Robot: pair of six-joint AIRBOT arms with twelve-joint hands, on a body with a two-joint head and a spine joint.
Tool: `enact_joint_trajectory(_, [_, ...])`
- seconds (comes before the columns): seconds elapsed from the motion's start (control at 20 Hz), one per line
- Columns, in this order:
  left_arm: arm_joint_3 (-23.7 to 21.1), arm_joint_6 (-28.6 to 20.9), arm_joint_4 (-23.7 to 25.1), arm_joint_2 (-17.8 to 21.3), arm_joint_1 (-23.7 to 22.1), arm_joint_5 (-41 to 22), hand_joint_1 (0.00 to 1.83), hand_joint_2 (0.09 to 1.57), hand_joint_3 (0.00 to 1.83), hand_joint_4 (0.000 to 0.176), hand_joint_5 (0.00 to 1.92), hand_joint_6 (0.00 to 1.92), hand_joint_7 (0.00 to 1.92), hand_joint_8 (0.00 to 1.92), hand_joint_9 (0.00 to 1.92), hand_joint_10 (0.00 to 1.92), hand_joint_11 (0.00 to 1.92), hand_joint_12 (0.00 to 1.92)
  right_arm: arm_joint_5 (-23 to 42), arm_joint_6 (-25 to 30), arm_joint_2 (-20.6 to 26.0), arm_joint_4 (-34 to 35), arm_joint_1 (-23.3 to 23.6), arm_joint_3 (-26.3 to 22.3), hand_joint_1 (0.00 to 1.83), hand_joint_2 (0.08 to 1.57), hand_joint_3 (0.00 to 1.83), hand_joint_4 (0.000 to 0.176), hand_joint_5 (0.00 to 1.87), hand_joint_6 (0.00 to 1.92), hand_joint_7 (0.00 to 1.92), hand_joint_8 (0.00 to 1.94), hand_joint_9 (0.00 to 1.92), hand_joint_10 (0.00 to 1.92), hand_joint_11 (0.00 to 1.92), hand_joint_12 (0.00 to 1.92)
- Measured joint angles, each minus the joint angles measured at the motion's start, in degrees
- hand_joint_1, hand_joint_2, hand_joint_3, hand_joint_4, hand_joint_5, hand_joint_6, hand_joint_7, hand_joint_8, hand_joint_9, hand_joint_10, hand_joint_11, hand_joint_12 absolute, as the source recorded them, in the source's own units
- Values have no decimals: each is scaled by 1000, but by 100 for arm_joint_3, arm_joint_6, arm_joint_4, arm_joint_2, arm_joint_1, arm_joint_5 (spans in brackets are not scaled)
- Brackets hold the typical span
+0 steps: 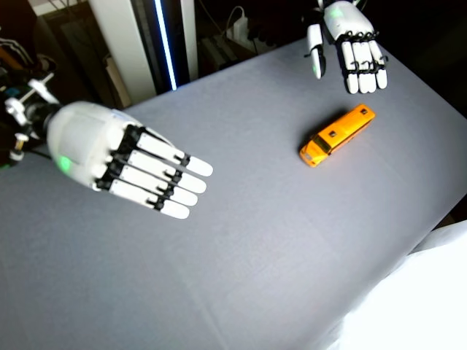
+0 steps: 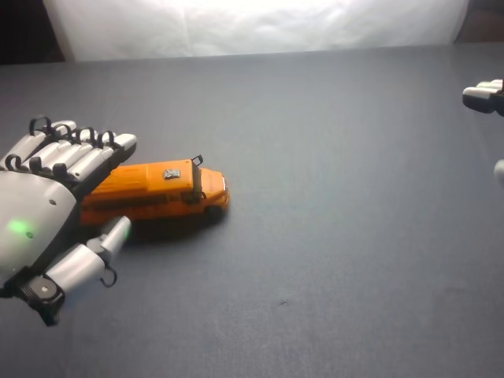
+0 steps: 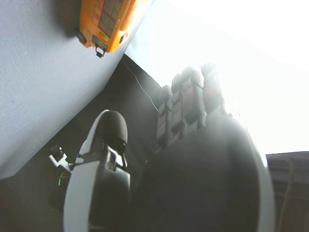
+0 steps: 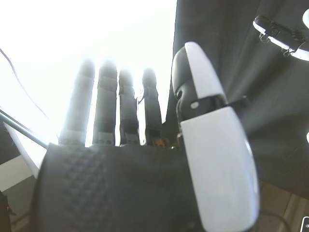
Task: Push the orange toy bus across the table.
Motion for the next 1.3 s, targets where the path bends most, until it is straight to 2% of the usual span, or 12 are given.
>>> enact_joint_trajectory(0.05, [22, 15, -46, 0, 2, 0, 273, 1504, 4, 0, 239, 5, 242, 3, 200, 3, 0, 454, 2, 0, -2, -20, 0, 0, 389, 1440, 1, 0, 365, 0, 348, 0, 247, 0, 85, 250])
enact_joint_trajectory(0.2, [22, 365, -680, 33, 48, -4, 344, 1513, 1, 0, 272, 5, 271, 5, 234, 7, 0, 413, 0, 2, -4, -33, -2, 0, 349, 1438, 1, 0, 345, 1, 335, 1, 235, 0, 88, 213])
enact_joint_trajectory(0.25, [24, 398, -855, 74, 118, -55, 315, 1533, 7, 0, 249, 5, 253, 5, 223, 2, 0, 347, -2, 4, -4, -35, -2, 0, 383, 1438, 0, 0, 345, 1, 338, 2, 241, 2, 104, 208])
enact_joint_trajectory(0.35, [35, 424, -1158, 105, 243, -236, 137, 1558, 9, 0, 194, 4, 190, 3, 187, 1, 0, 283, -7, 11, -11, -37, -2, 0, 445, 1435, 0, 0, 351, 1, 353, 3, 253, 3, 123, 195])
enact_joint_trajectory(0.4, [35, 446, -1353, 114, 323, -321, 27, 1550, 5, 0, 167, 3, 164, 3, 166, 2, 0, 241, -7, 15, -17, -37, -7, 0, 447, 1431, 0, 0, 353, 2, 357, 4, 253, 2, 129, 194])
enact_joint_trajectory(0.6, [160, 741, -1899, 133, 402, -313, 0, 1419, 0, 0, 22, 0, 8, 0, 19, 0, 0, 15, -52, 20, -46, -90, -7, 17, 463, 1424, 0, 0, 363, 3, 366, 2, 251, 0, 142, 170])
enact_joint_trajectory(0.7, [184, 1051, -2135, 133, 402, -136, 0, 1409, 0, 0, 1, 0, 0, 0, 0, 0, 0, 0, -76, 33, -57, -101, -7, 35, 482, 1414, 0, 0, 377, 5, 375, 3, 250, 1, 141, 157])
enact_joint_trajectory(0.8, [286, 1088, -2317, 131, 402, 98, 0, 1376, 0, 0, 0, 0, 0, 0, 0, 0, 0, 0, -129, 55, -81, -107, -7, 59, 502, 1409, 0, 0, 401, 7, 396, 6, 263, 4, 152, 147])
enact_joint_trajectory(1.0, [391, 1108, -2339, -52, 402, 380, 0, 1366, 0, 0, 0, 0, 0, 0, 0, 0, 10, 4, -160, 107, -90, -144, -7, 70, 458, 1411, 0, 0, 421, 5, 412, 4, 263, 2, 165, 128])
enact_joint_trajectory(1.25, [420, 1108, -2203, -122, 400, 710, 0, 1480, 21, 0, 0, 0, 0, 0, 0, 0, 0, 0, -164, 131, -114, -173, -7, 70, 525, 1418, 1, 0, 439, 4, 439, 6, 267, 0, 162, 101])
enact_joint_trajectory(1.3, [439, 1108, -2221, -122, 400, 721, 0, 1453, 7, 0, 0, 0, 0, 0, 0, 0, 0, 0, -160, 133, -114, -170, -7, 70, 528, 1421, 1, 0, 437, 3, 435, 3, 262, 0, 163, 98])
